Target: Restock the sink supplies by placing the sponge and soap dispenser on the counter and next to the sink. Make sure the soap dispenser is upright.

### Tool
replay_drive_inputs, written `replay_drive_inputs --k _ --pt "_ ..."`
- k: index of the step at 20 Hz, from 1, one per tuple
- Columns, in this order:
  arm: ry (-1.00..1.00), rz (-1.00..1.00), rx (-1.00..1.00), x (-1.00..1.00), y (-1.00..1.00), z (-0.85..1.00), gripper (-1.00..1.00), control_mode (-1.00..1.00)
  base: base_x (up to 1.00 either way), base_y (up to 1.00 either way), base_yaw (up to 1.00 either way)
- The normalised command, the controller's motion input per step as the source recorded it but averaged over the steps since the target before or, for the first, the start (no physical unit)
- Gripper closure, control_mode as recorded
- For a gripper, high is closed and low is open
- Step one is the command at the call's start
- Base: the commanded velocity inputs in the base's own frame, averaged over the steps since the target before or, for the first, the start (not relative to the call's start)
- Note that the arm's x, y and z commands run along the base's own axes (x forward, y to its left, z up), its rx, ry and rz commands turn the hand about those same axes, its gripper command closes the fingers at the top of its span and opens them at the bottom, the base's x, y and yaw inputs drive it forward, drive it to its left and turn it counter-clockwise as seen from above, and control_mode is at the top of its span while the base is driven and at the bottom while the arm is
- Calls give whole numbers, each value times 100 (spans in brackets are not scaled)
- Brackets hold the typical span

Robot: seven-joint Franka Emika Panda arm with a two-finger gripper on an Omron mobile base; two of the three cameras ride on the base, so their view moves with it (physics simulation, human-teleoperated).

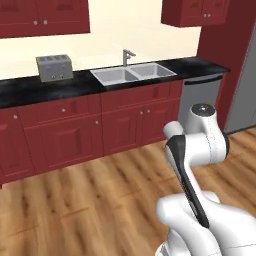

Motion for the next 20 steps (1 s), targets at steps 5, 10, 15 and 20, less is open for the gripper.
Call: replay_drive_inputs --k 5,10,15,20 --pt "0 0 0 0 0 0 100 100 100 0 0" --pt "0 0 0 0 0 0 100 100 100 -8 2" --pt "0 0 0 0 0 0 100 100 97 -45 3" --pt "0 0 0 0 0 0 100 100 88 -73 4"
